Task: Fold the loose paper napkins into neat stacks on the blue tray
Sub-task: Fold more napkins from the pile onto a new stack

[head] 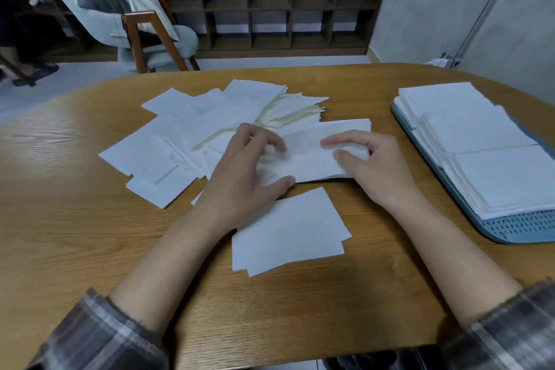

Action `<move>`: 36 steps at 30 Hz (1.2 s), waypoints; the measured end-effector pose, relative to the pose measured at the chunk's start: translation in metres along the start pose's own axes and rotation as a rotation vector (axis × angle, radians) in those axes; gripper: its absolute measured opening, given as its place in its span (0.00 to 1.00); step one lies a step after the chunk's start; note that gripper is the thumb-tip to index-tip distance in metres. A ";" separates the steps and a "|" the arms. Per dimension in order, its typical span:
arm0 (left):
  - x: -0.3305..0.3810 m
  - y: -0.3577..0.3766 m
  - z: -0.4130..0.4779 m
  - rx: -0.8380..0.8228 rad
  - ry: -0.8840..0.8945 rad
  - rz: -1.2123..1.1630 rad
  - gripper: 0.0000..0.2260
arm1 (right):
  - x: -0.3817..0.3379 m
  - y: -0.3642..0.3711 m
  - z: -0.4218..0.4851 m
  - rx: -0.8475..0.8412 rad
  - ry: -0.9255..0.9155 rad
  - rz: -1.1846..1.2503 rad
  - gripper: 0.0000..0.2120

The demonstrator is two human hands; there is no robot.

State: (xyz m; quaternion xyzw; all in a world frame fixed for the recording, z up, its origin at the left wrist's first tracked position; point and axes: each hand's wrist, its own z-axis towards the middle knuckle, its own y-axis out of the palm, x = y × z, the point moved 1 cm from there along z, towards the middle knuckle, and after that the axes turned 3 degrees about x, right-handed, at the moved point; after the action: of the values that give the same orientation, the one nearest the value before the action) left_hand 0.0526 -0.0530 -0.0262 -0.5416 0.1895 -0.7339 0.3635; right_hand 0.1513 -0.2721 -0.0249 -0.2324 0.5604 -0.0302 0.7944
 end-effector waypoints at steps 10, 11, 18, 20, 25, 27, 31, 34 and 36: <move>0.001 0.001 -0.003 -0.335 -0.073 -0.122 0.07 | 0.007 -0.006 0.002 0.058 -0.031 -0.096 0.16; 0.001 0.002 -0.003 -0.333 -0.075 -0.140 0.05 | 0.007 -0.006 0.002 0.059 -0.035 -0.094 0.16; 0.004 0.000 -0.004 -0.325 -0.031 -0.128 0.02 | 0.005 -0.007 0.001 0.053 -0.039 -0.033 0.16; 0.003 0.001 -0.004 -0.341 -0.035 -0.128 0.03 | 0.004 -0.006 0.001 0.043 -0.042 -0.031 0.16; 0.007 0.000 -0.003 -0.321 -0.046 -0.154 0.12 | 0.004 -0.005 0.002 0.041 -0.043 -0.016 0.16; 0.006 0.000 -0.003 -0.305 -0.057 -0.180 0.08 | 0.005 -0.006 0.002 0.036 -0.042 0.005 0.16; 0.003 0.003 -0.003 -0.271 -0.065 -0.207 0.03 | 0.005 -0.005 0.001 -0.008 -0.039 0.047 0.13; 0.006 0.004 -0.002 -0.215 -0.062 -0.277 0.04 | 0.000 -0.004 -0.001 -0.081 -0.032 0.110 0.08; 0.006 0.003 -0.001 -0.178 -0.087 -0.343 0.05 | -0.003 -0.004 -0.003 -0.140 -0.031 0.155 0.10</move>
State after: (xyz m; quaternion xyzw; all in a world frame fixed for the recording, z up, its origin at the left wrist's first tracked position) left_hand 0.0522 -0.0594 -0.0249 -0.6270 0.1427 -0.7414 0.1917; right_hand 0.1480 -0.2756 -0.0211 -0.2437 0.5652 0.0743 0.7847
